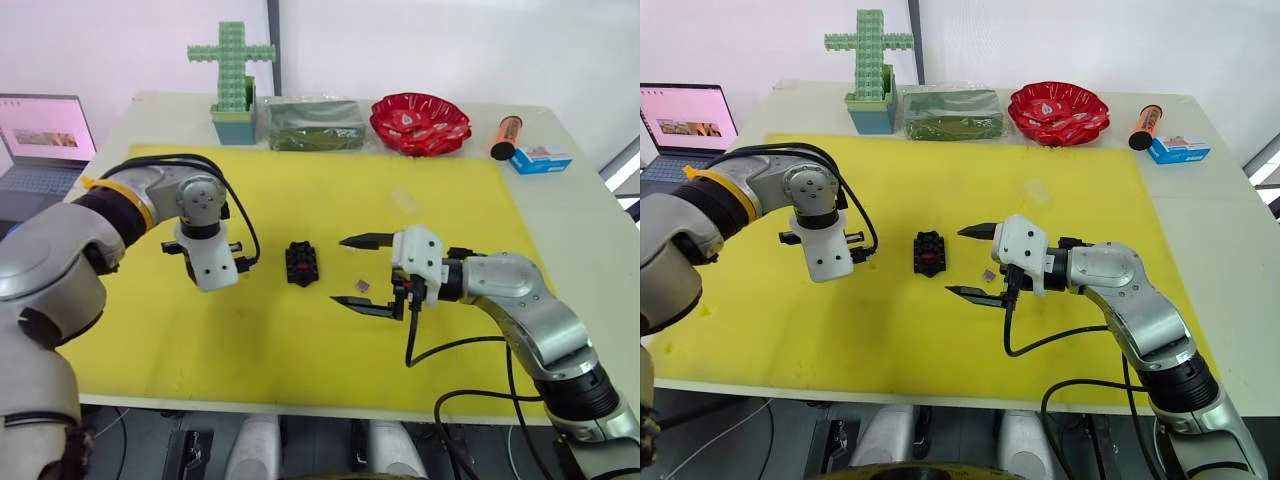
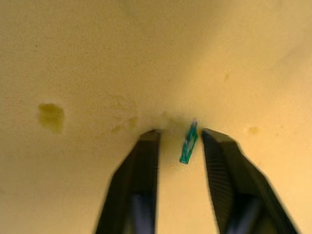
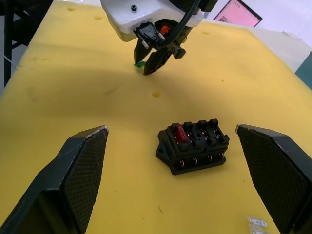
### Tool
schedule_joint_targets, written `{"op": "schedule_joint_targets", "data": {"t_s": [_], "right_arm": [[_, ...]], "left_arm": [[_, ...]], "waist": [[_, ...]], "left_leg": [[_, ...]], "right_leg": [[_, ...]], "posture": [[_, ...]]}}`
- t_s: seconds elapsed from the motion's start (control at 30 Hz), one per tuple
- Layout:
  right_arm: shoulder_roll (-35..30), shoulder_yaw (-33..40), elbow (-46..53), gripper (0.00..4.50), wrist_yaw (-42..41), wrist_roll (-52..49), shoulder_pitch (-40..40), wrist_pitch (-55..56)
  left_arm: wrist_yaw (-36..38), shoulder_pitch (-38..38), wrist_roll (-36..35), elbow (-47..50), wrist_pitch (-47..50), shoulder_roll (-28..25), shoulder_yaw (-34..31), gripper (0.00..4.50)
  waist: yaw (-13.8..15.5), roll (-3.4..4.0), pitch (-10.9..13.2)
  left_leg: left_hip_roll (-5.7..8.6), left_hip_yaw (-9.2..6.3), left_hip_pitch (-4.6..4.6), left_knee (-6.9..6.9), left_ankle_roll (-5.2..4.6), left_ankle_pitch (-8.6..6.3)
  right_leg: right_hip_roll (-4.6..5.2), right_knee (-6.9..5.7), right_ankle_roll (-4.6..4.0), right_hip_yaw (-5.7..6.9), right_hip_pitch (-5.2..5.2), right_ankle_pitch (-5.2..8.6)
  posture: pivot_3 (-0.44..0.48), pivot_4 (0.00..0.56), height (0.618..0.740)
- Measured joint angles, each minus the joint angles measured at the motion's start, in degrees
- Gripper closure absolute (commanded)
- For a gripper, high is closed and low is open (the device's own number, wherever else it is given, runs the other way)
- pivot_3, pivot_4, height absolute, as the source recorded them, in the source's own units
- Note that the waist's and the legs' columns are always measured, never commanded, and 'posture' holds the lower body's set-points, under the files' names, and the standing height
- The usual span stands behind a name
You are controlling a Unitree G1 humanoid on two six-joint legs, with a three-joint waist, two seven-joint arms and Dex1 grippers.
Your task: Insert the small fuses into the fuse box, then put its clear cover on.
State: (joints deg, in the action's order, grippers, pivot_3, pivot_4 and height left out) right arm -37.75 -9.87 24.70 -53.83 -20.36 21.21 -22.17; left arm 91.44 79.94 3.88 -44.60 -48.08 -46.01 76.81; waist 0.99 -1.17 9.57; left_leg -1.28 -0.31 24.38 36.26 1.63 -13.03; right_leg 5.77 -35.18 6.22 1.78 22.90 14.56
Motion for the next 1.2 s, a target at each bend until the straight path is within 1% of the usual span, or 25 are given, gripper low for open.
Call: {"op": "schedule_joint_targets", "data": {"t_s": [0.1,0.17,0.2,0.3,0.4,0.57,0.67,0.7,0.77,0.8,0.83,0.9,0.97,1.03,1.1,1.13,1.2], "right_arm": [[0.01,0.0,-0.23,0.0,-0.07,0.04,0.0,0.1],[0.02,-0.02,-0.3,0.0,-0.14,0.1,0.0,0.38],[0.04,-0.03,-0.39,0.0,-0.29,0.18,0.0,0.72],[0.25,-0.29,-1.41,0.0,-0.68,0.5,0.17,1.48],[0.43,-0.44,-2.17,0.0,-1.2,0.61,0.35,1.86],[0.68,-0.72,-3.94,0.0,-2.73,0.66,2.01,2.77],[0.85,-1.0,-4.23,0.0,-3.14,0.67,2.53,2.93],[1.08,-1.07,-4.35,0.0,-3.22,0.65,2.78,2.89],[1.46,-1.21,-4.61,0.0,-3.29,0.56,3.5,2.79],[1.57,-1.13,-4.65,0.0,-3.29,0.52,3.7,2.66],[1.65,-1.14,-4.71,0.0,-3.28,0.5,3.84,2.55],[2.45,-1.5,-4.79,0.0,-3.24,0.55,4.53,2.48],[2.95,-1.75,-4.85,0.0,-3.21,0.65,4.9,2.57],[4.02,-2.4,-5.31,0.0,-3.16,0.8,5.81,2.59],[5.18,-3.08,-5.55,0.0,-3.14,0.96,6.68,2.8],[5.68,-3.27,-5.75,0.0,-3.14,0.96,7.07,2.95],[5.98,-3.37,-6.13,0.0,-3.18,0.98,7.46,3.09]], "left_arm": [[0.35,-0.23,-0.56,0.25,1.18,-0.05,-1.23,1.02],[0.7,-0.16,-1.4,0.53,2.71,0.08,-2.22,0.39],[0.85,-0.1,-2.78,0.74,4.2,0.18,-3.19,0.03],[0.78,0.77,-5.75,0.99,7.36,1.06,-6.69,0.03],[0.77,1.62,-6.99,2.09,9.97,0.89,-9.11,0.03],[0.78,0.72,-9.31,6.06,19.62,-2.83,-17.74,0.03],[0.83,-3.06,-13.42,11.2,29.61,-6.54,-24.63,0.03],[0.85,-5.43,-16.39,14.08,35.62,-8.2,-28.01,0.03],[-0.07,-11.06,-24.73,20.28,51.83,-12.18,-36.63,0.03],[-1.44,-13.89,-29.09,23.52,60.64,-14.17,-41.47,0.03],[-2.69,-15.82,-32.17,25.58,66.46,-15.73,-44.91,0.03],[-8.77,-24.14,-42.04,30.39,82.21,-19.74,-56.58,0.03],[-16.81,-33.39,-50.51,32.5,96.16,-21.51,-68.52,0.03],[-26.06,-41.47,-58.38,33.51,108.17,-19.56,-80.51,0.03],[-34.05,-46.03,-64.46,33.74,116.39,-16.5,-90.15,0.03],[-38.94,-49.0,-68.27,34.21,120.45,-14.3,-96.28,0.03],[-47.9,-54.72,-76.04,35.7,125.43,-10.69,-105.45,0.03]], "waist": [[0.24,0.0,0.0],[0.71,0.0,0.0],[1.07,0.0,0.0],[1.41,-0.01,0.0],[1.08,-0.01,0.0],[-0.28,0.0,0.01],[-0.81,0.01,0.01],[-1.12,0.02,0.02],[-1.92,0.02,0.02],[-2.12,0.02,0.03],[-2.11,0.02,0.03],[-2.46,0.07,0.02],[-2.49,0.04,0.04],[-1.83,-0.05,0.06],[-1.31,-0.11,0.08],[-1.28,-0.13,0.07],[-1.41,-0.15,0.05]], "left_leg": [[0.0,-0.04,0.0,0.0,-0.01,0.0],[0.0,-0.04,-0.02,0.03,-0.01,0.0],[-0.01,-0.04,-0.02,0.05,-0.01,0.0],[-0.03,-0.11,0.0,0.17,-0.01,0.0],[-0.03,-0.08,-0.01,0.15,-0.01,0.0],[-0.25,-0.1,-0.08,-0.04,-0.01,0.0],[-0.4,-0.1,-0.15,-0.08,-0.01,0.0],[-0.46,-0.1,-0.15,-0.08,-0.01,0.0],[-0.55,-0.15,-0.15,-0.09,-0.01,0.0],[-0.57,-0.18,-0.16,-0.1,-0.01,0.0],[-0.59,-0.2,-0.17,-0.1,-0.01,0.0],[-0.59,-0.13,-0.36,-0.21,-0.01,0.0],[-0.61,-0.15,-0.58,-0.23,-0.04,-0.02],[-0.61,-0.17,-0.78,-0.2,-0.03,-0.02],[-0.62,-0.26,-0.89,-0.2,-0.02,-0.02],[-0.6,-0.24,-0.99,-0.19,-0.01,-0.02],[-0.6,-0.24,-1.03,-0.19,0.0,-0.03]], "right_leg": [[-0.04,-0.04,0.03,0.03,0.0,-0.01],[-0.05,-0.08,0.02,0.03,0.0,-0.01],[-0.06,-0.07,0.01,0.03,-0.01,0.0],[-0.11,-0.01,-0.17,0.02,-0.12,0.09],[-0.13,-0.02,-0.01,-0.02,-0.1,0.0],[-0.38,-0.13,0.02,-0.01,0.0,-0.01],[-0.51,-0.17,0.01,-0.02,0.0,-0.01],[-0.56,-0.2,0.01,-0.03,0.01,0.0],[-0.66,-0.36,0.0,-0.04,0.02,0.0],[-0.7,-0.41,0.0,-0.05,0.03,0.0],[-0.7,-0.46,-0.01,-0.04,0.04,0.01],[-0.7,-0.58,-0.06,-0.13,0.02,0.05],[-0.7,-0.8,-0.09,-0.12,-0.07,0.17],[-0.69,-0.84,-0.18,-0.12,-0.2,0.34],[-0.7,-0.87,-0.23,-0.08,-0.33,0.37],[-0.68,-0.85,-0.24,-0.1,-0.43,0.37],[-0.62,-0.87,-0.25,-0.14,-0.5,0.36]], "posture": [[0.0,0.15,0.74],[0.0,0.15,0.74],[0.0,0.15,0.74],[0.0,0.15,0.74],[0.0,0.15,0.74],[0.0,0.15,0.74],[0.0,0.15,0.74],[0.0,0.15,0.74],[0.0,0.15,0.74],[0.0,0.15,0.74],[0.0,0.15,0.74],[0.0,0.15,0.74],[0.0,0.15,0.74],[0.0,0.15,0.74],[0.0,0.15,0.74],[0.0,0.15,0.74],[0.0,0.15,0.74]]}}
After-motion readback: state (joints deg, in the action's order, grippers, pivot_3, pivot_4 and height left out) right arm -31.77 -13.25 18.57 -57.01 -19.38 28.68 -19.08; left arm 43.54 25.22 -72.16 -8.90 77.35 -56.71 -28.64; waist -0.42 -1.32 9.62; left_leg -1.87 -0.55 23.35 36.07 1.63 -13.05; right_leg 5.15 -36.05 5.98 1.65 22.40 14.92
